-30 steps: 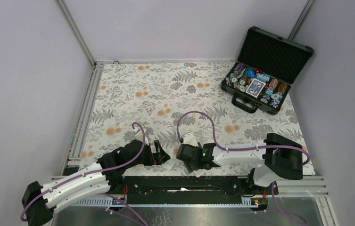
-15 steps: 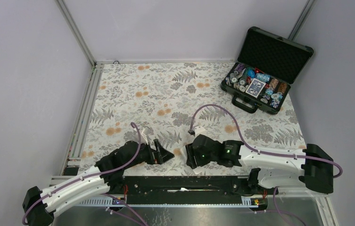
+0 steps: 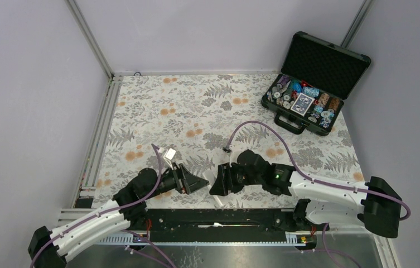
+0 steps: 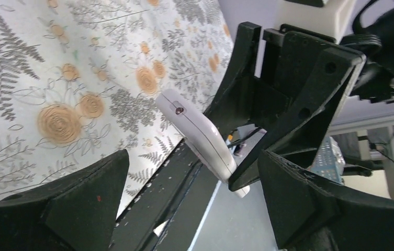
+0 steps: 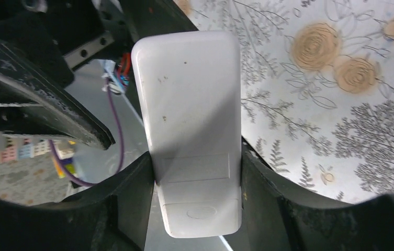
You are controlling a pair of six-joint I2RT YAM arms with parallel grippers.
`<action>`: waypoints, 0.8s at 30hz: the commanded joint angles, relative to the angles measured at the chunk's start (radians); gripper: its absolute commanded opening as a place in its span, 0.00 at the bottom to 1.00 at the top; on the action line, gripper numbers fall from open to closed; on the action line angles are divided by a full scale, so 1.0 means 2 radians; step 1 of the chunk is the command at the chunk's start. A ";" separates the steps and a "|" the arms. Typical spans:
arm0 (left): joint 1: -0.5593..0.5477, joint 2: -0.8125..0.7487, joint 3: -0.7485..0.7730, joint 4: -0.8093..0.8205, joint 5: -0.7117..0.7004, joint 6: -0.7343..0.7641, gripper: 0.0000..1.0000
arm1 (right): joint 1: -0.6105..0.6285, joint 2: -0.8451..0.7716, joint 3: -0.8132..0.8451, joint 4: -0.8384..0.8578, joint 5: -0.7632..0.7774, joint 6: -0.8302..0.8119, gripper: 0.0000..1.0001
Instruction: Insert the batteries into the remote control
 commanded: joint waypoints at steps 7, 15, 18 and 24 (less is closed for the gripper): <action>0.043 0.012 -0.057 0.224 0.096 -0.072 0.99 | -0.022 -0.021 -0.044 0.196 -0.113 0.088 0.03; 0.048 0.037 -0.061 0.310 0.114 -0.100 0.99 | -0.026 -0.015 -0.080 0.291 -0.138 0.140 0.00; 0.049 0.043 -0.073 0.335 0.115 -0.112 0.99 | -0.027 -0.012 -0.090 0.320 -0.138 0.156 0.00; 0.049 0.057 -0.079 0.367 0.127 -0.128 0.95 | -0.029 -0.014 -0.091 0.327 -0.122 0.158 0.00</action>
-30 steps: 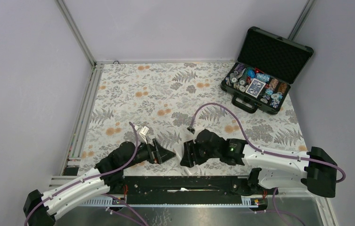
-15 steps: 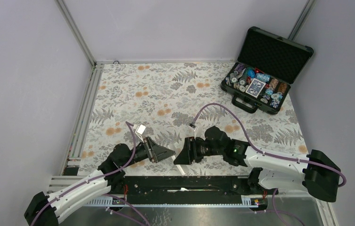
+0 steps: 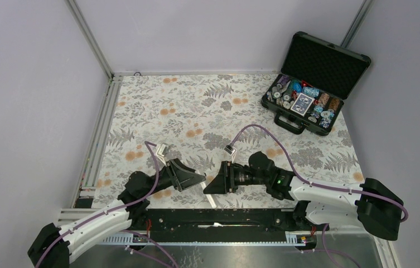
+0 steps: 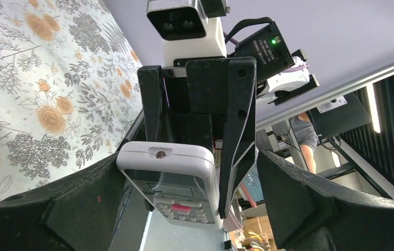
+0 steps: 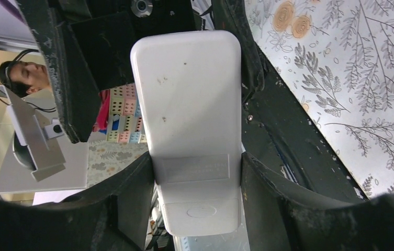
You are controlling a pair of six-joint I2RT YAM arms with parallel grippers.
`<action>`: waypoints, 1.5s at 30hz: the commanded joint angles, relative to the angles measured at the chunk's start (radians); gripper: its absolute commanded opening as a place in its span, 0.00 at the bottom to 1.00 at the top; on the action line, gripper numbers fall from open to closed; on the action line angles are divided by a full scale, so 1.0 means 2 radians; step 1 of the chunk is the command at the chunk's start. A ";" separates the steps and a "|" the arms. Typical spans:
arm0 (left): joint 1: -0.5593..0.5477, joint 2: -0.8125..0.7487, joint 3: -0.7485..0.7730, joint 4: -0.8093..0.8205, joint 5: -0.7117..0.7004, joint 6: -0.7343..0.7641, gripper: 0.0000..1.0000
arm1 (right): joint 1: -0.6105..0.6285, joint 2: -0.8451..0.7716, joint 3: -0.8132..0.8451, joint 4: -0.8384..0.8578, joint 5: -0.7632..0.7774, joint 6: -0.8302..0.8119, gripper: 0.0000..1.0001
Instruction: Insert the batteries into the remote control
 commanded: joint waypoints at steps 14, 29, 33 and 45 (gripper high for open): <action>0.001 0.030 -0.019 0.084 0.032 -0.020 0.37 | -0.006 -0.006 -0.005 0.046 0.012 0.005 0.01; 0.012 0.055 0.038 -0.027 0.028 0.015 0.00 | -0.024 -0.086 0.016 -0.134 0.081 -0.093 0.82; 0.016 0.065 0.064 -0.096 0.021 0.039 0.00 | -0.031 -0.115 0.053 -0.251 0.138 -0.145 0.84; 0.017 0.164 0.176 -0.285 -0.024 0.107 0.00 | -0.031 -0.127 0.114 -0.449 0.309 -0.213 0.86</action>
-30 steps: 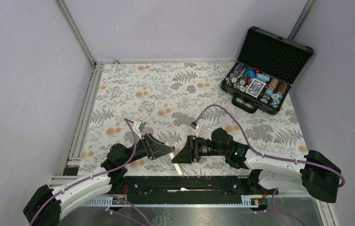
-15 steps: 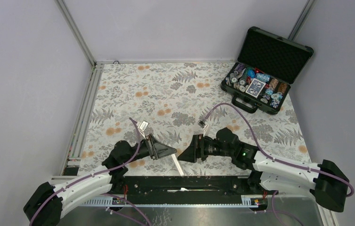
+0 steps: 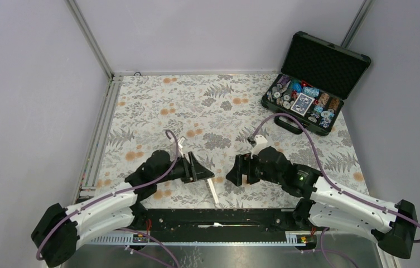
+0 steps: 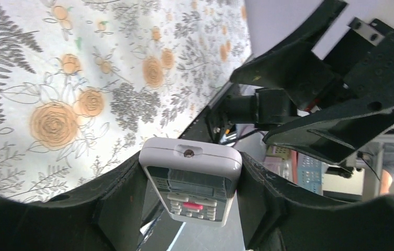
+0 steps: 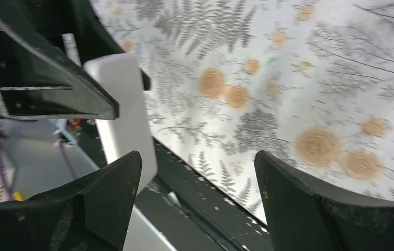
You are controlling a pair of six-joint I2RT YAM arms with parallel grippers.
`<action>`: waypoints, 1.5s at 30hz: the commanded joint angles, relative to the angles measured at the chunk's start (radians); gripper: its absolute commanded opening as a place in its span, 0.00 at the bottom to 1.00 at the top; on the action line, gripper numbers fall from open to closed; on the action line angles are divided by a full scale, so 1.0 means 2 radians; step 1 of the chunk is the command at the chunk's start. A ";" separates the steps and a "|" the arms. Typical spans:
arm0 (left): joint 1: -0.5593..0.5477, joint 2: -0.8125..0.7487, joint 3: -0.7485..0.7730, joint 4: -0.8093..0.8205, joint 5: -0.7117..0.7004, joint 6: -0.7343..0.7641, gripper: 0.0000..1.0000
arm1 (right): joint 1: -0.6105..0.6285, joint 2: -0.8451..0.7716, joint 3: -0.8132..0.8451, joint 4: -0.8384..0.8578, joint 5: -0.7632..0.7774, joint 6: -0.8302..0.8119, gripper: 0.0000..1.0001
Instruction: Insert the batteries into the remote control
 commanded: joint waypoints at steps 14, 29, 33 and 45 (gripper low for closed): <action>0.001 0.243 0.234 -0.192 -0.099 0.093 0.00 | -0.002 0.038 0.022 -0.093 0.162 -0.030 0.87; -0.024 0.427 0.374 -0.259 -0.166 0.091 0.06 | -0.002 0.068 0.003 -0.073 0.190 -0.029 0.89; -0.027 0.453 0.388 -0.259 -0.170 0.082 0.14 | -0.002 0.068 -0.006 -0.068 0.183 -0.024 0.89; -0.033 0.479 0.399 -0.252 -0.175 0.073 0.58 | -0.002 0.071 -0.017 -0.068 0.191 -0.024 0.92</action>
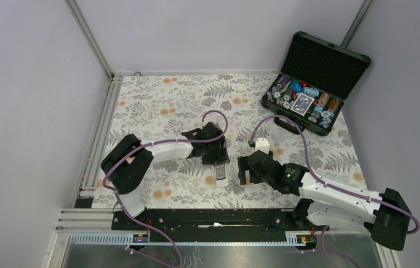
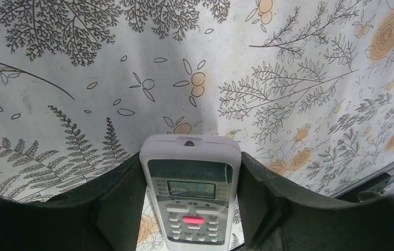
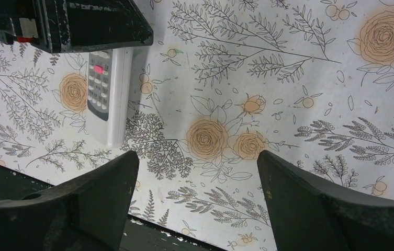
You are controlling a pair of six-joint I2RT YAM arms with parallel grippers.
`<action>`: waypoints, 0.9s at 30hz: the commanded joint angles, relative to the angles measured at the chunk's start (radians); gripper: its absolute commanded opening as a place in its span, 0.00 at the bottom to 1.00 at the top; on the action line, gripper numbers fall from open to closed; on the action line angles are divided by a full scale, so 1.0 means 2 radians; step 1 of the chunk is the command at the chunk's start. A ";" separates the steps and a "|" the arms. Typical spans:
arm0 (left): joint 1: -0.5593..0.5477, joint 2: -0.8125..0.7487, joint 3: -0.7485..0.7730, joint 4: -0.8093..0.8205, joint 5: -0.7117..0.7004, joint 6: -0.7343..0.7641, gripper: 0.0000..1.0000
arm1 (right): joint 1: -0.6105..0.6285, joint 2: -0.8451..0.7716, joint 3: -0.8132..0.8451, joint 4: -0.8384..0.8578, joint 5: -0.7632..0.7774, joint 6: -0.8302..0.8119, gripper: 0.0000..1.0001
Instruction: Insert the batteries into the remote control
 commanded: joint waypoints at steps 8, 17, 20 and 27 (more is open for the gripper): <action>-0.011 -0.006 0.010 0.023 -0.013 -0.016 0.99 | -0.002 0.003 -0.001 0.009 0.016 -0.002 0.94; -0.011 -0.080 -0.019 0.011 -0.031 -0.011 0.99 | -0.002 -0.007 0.002 0.010 0.002 -0.005 0.94; -0.012 -0.112 -0.033 0.000 -0.042 -0.003 0.99 | -0.002 -0.008 -0.003 0.024 -0.020 -0.017 0.92; -0.012 -0.186 -0.074 -0.027 -0.077 0.018 0.99 | -0.002 0.026 -0.011 0.088 -0.094 -0.003 0.83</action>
